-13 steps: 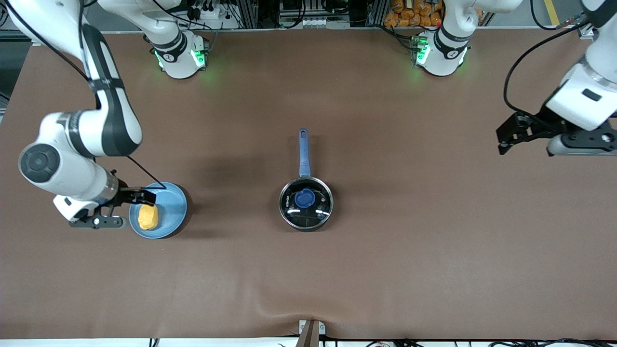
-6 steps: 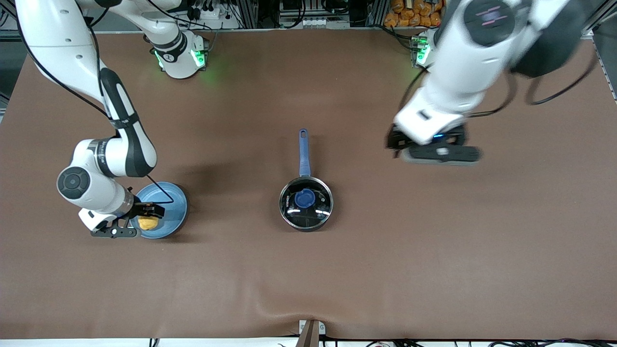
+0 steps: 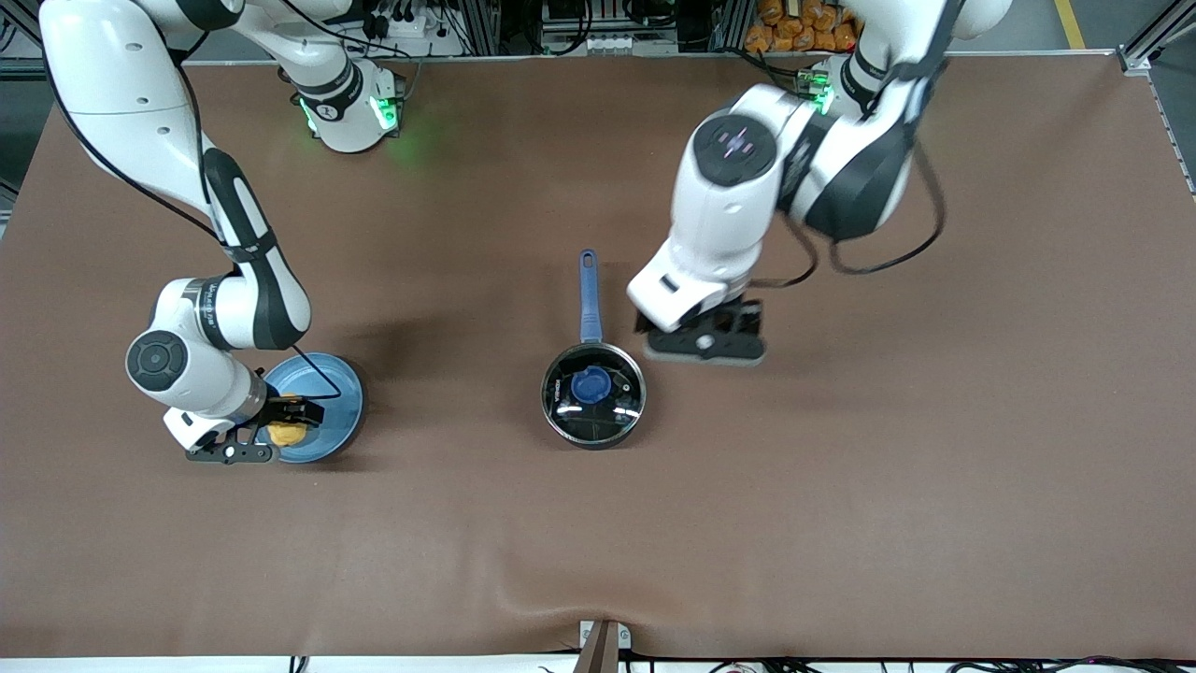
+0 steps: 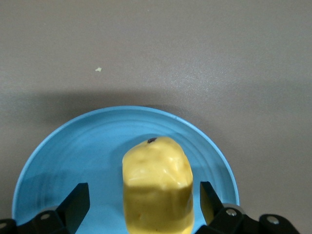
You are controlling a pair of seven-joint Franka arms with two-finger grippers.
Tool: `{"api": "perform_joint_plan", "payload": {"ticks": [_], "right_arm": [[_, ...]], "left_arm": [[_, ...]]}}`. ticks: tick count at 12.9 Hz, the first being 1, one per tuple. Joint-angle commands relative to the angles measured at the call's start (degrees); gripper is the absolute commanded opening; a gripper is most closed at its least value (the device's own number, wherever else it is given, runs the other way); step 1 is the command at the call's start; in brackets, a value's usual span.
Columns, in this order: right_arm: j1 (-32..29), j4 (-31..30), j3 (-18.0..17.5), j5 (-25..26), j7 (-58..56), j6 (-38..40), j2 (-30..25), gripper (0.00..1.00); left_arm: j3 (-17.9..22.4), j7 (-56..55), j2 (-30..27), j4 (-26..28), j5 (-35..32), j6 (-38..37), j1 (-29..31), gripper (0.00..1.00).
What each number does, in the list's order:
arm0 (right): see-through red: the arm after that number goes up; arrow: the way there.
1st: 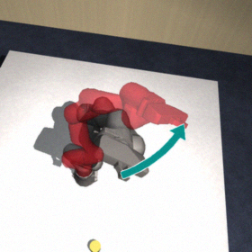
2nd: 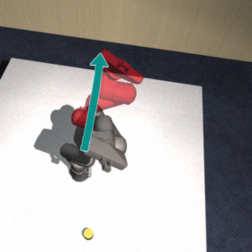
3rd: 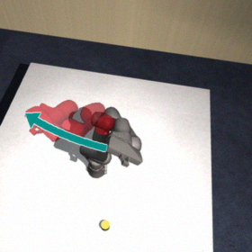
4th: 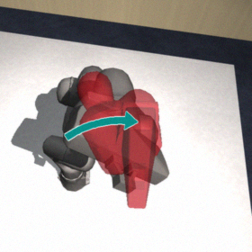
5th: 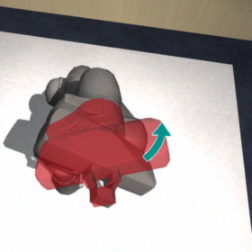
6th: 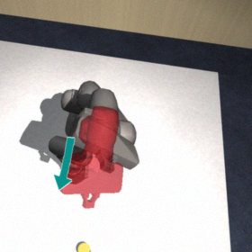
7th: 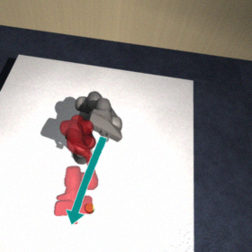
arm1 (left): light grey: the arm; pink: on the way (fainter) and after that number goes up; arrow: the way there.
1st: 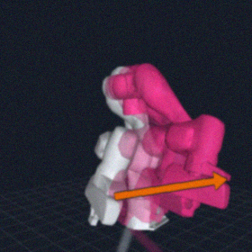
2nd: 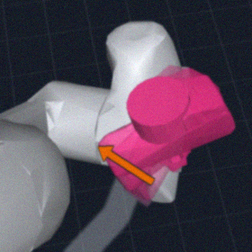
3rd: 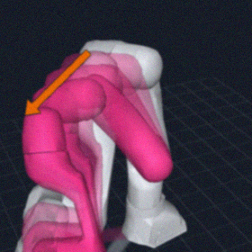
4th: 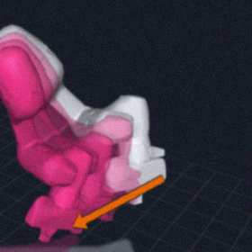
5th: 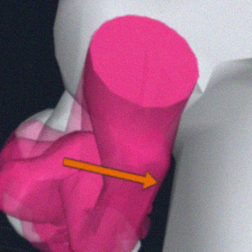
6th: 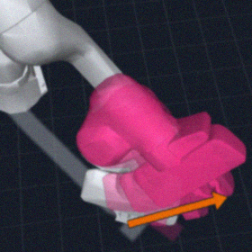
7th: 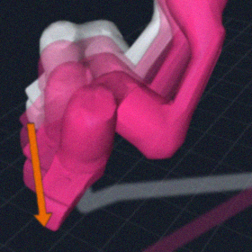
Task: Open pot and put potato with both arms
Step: 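Grasp the potato with the right gripper while the left gripper reaches the lid knob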
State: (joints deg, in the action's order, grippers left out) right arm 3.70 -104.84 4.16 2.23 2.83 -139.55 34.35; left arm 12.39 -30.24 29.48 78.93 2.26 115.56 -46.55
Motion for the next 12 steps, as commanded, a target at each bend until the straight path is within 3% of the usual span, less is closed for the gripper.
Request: {"api": "perform_joint_plan", "payload": {"ticks": [1,2,5,6,8,12], "right_arm": [[-1.06,-0.36,-0.64,-0.47,-1.16,-0.99,0.1,1.0],[-1.06,-0.36,-0.64,-0.47,-1.16,-0.99,0.1,0.95],[-1.06,-0.28,-0.64,-0.38,-1.85,-0.9,0.1,0.43],[-1.15,-0.27,-0.64,-0.38,-2.82,-0.9,0.1,0.31],[-1.24,-0.19,-0.55,-0.21,-3.18,-0.9,0.1,0.21],[-0.45,0.34,-0.64,0.06,-2.57,-0.11,-1.74,0.2]], "left_arm": [[0.97,-4.81,7.58,-4.74,3.87,4.83,-1.87,1.0],[0.96,-6.14,9.44,-5.7,5.54,6.15,-2.4,1.0],[1.4,-9.83,12.52,-6.06,9.95,12.21,-3.45,1.0],[1.32,-11.58,13.66,-6.24,9.95,13.88,-3.89,1.0],[0.88,-13.35,15.77,-6.24,10.21,17.4,-4.33,1.0],[1.32,-13.36,17.98,-6.24,13.2,19.52,-5.13,1.0]]}}
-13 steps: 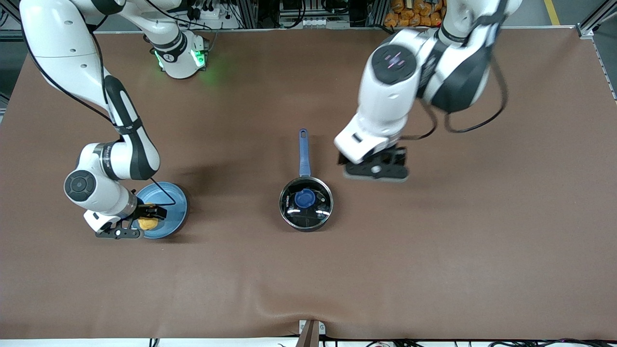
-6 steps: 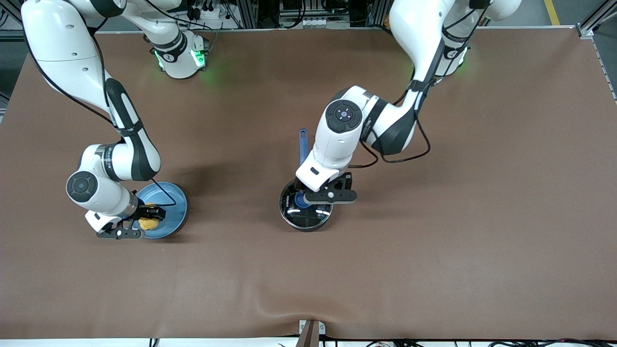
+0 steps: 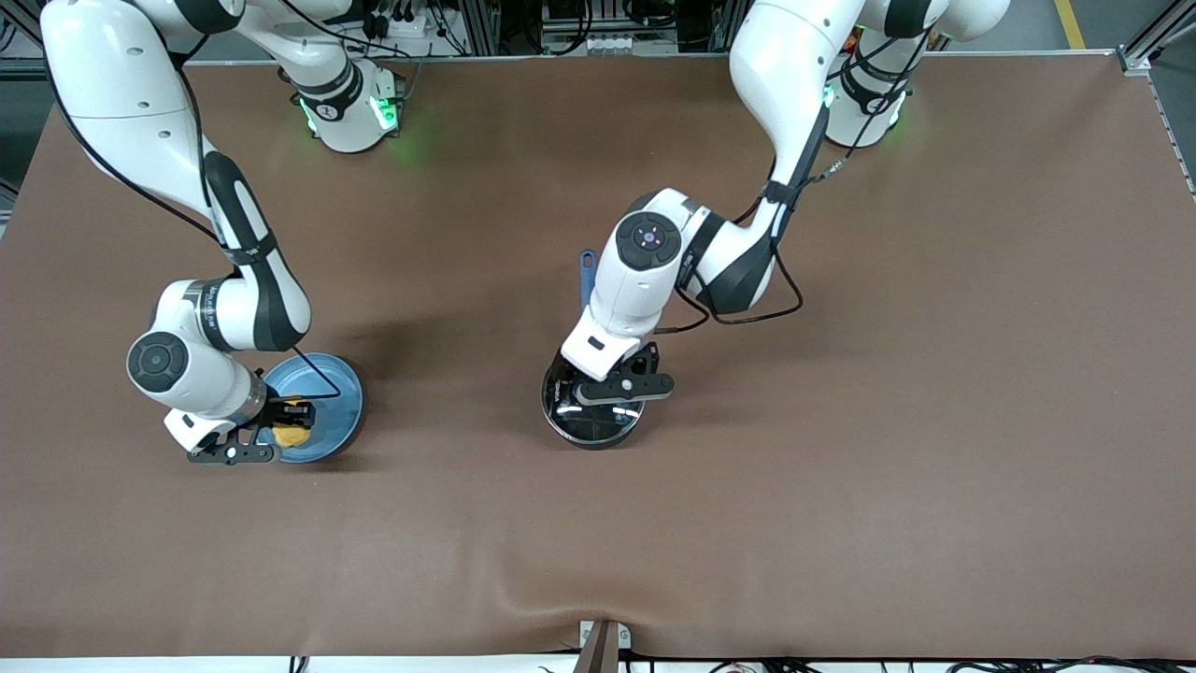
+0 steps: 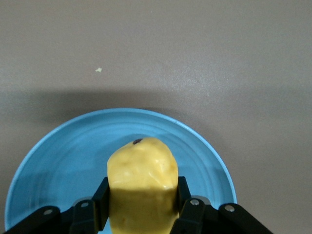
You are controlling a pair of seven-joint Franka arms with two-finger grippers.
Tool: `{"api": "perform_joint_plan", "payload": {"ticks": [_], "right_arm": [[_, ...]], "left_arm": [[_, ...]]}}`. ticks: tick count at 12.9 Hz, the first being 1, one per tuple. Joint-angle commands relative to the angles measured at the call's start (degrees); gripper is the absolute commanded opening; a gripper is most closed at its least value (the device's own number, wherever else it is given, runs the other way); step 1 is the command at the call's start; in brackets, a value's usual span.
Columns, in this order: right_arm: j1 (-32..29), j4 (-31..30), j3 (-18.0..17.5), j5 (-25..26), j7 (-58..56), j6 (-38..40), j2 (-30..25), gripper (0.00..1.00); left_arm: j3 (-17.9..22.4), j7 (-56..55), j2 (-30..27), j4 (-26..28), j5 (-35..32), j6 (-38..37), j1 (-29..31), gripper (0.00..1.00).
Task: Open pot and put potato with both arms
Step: 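Lift the glass lid with the left gripper while the right gripper carries the potato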
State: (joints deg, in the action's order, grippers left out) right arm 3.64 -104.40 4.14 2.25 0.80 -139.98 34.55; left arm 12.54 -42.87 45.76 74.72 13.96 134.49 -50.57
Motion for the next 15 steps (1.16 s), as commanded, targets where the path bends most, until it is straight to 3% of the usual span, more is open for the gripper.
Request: {"api": "perform_joint_plan", "payload": {"ticks": [1,4,9,13,15], "right_arm": [[0.13,-0.11,-0.8,-0.4,-0.37,0.75,-2.9,0.2],[1.28,-0.11,-1.76,-1.63,2.87,3.92,-6.15,0.2],[1.46,-0.11,-7.74,-16.02,7.89,6.3,-8.36,0.19],[4.7,1.91,-10.29,-17.63,13.49,5.94,-8.8,0.19],[6.46,3.49,-10.47,-17.54,15.72,5.86,-8.71,0.19]], "left_arm": [[1.17,-0.72,1.79,-2.04,1.5,0.69,-1.11,1.0],[1.17,-0.55,2.66,-1.95,1.59,0.78,-1.11,1.0],[1.17,-0.28,2.84,-1.95,1.59,0.95,-1.46,1.0],[1.17,-0.11,3.19,-1.95,1.51,1.13,-1.55,1.0],[1.17,-0.11,3.28,-1.86,1.5,1.04,-1.82,0.75]]}}
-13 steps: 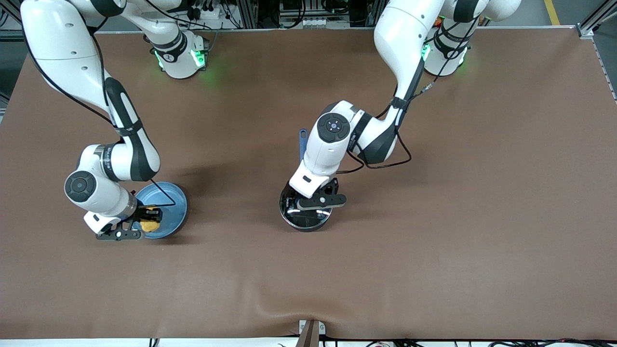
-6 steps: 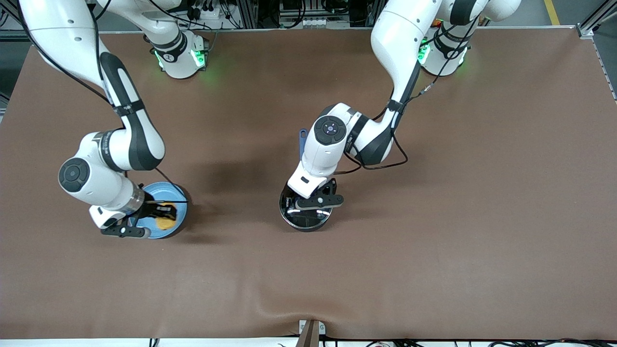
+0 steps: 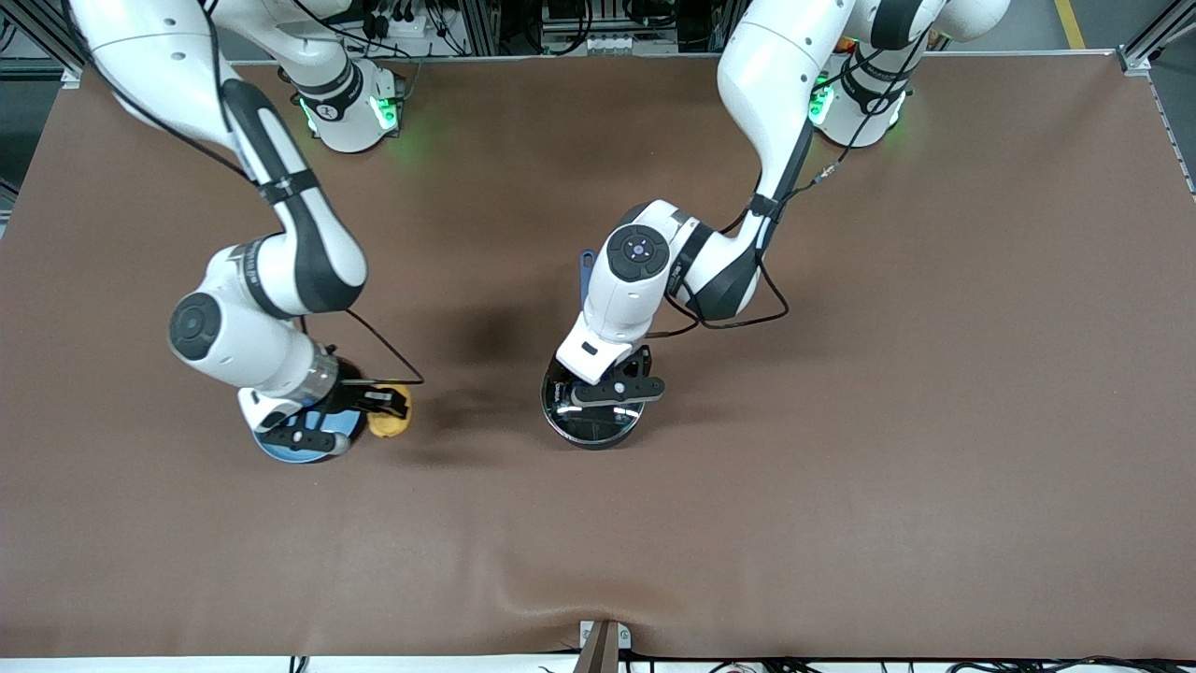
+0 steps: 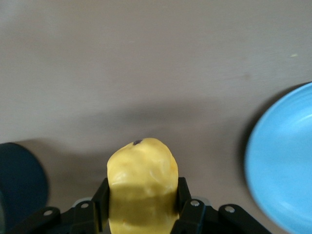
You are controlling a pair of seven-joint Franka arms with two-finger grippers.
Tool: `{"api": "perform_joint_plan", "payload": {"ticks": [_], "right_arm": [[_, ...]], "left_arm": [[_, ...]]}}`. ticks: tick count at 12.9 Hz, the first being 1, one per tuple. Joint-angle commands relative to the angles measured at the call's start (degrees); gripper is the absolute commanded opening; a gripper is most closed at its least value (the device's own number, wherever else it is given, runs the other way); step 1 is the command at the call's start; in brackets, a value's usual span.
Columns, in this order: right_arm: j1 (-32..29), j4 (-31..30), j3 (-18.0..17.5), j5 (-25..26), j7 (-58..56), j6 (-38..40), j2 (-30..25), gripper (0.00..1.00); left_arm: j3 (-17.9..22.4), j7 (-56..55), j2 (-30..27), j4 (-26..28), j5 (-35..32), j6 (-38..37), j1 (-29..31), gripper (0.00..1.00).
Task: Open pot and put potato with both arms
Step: 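Lift the glass lid with the left gripper while the right gripper carries the potato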
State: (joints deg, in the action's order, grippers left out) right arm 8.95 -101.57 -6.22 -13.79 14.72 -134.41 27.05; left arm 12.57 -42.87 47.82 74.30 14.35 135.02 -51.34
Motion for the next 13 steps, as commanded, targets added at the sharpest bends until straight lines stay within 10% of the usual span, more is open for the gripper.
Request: {"api": "perform_joint_plan", "payload": {"ticks": [1,3,13], "right_arm": [[1.76,1.54,-0.19,-1.59,1.89,0.2,-0.95,0.19],[2.56,2.08,-0.19,-1.59,1.89,0.11,-0.86,0.19],[6.85,2.78,-0.02,-10.02,3.9,-1.38,-0.86,0.2]], "left_arm": [[1.14,-0.1,1.22,-1.44,1.12,0.51,-1.04,0.54],[1.14,-0.28,1.13,-1.44,1.21,0.51,-1.04,0.15],[5.18,5.41,-9.22,-1.44,1.12,-18.89,-0.43,0.1]]}}
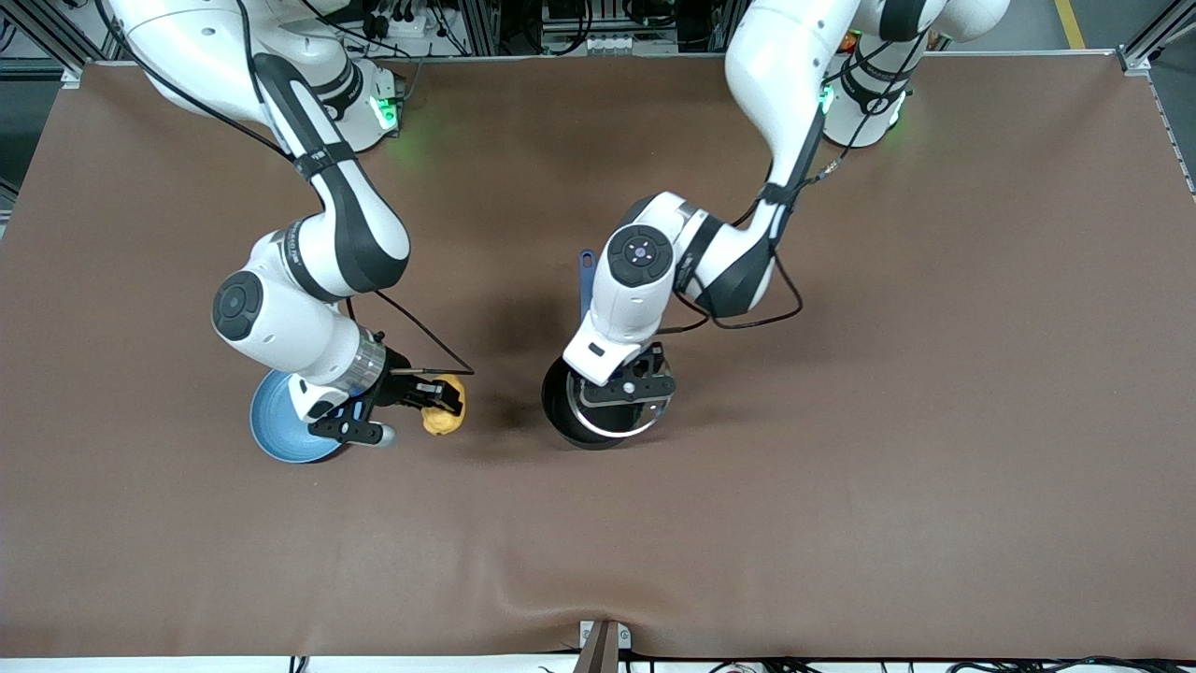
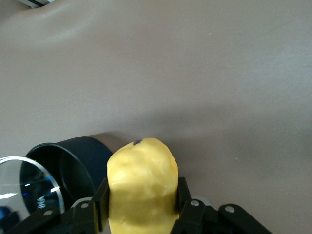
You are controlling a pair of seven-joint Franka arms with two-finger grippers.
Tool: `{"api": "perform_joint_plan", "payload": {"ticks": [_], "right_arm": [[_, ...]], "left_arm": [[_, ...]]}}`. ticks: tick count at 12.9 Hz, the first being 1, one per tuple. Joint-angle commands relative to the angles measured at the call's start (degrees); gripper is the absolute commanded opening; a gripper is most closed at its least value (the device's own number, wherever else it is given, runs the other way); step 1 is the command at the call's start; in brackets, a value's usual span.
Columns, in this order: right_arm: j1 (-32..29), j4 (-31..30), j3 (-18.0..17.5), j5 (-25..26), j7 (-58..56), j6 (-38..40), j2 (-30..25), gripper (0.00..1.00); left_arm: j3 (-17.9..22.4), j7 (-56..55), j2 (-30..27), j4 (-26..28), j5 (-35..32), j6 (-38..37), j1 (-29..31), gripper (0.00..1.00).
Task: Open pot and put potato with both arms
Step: 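Lift the glass lid with the left gripper while the right gripper carries the potato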
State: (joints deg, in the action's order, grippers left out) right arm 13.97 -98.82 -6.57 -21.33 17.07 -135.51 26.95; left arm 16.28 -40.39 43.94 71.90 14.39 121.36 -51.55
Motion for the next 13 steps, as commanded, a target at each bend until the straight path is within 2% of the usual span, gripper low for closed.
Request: {"api": "perform_joint_plan", "payload": {"ticks": [1,4,6,8,10,13], "right_arm": [[2.98,1.16,0.42,-2.49,2.0,-0.72,-0.58,0.2],[7.64,5.55,0.94,0.74,7.61,-0.46,1.08,0.19],[10.27,9.67,0.94,7.75,12.17,0.5,3.36,0.19],[12.91,17.03,0.86,15.22,15.79,6.27,7.74,0.19],[15.45,25.74,0.94,20.16,18.87,11.22,13.01,0.18],[17.66,29.11,1.03,22.55,19.93,10.62,17.16,0.17]], "left_arm": [[1.82,5.04,-7.53,1.31,0.99,-7.86,0.31,0.1],[3.84,13.99,-13.25,3.06,0.38,-15.24,2.16,0.08],[6.99,19.53,-15.8,4.9,0.29,-20.78,2.25,0.06],[8.5,25.51,-19.75,9.63,-0.06,-21.07,3.47,0.07],[9.99,31.22,-23.01,14.56,-0.94,-20.9,4.53,0.06],[10.44,36.85,-26.26,21.49,-2.0,-16.09,6.72,0.06]]}}
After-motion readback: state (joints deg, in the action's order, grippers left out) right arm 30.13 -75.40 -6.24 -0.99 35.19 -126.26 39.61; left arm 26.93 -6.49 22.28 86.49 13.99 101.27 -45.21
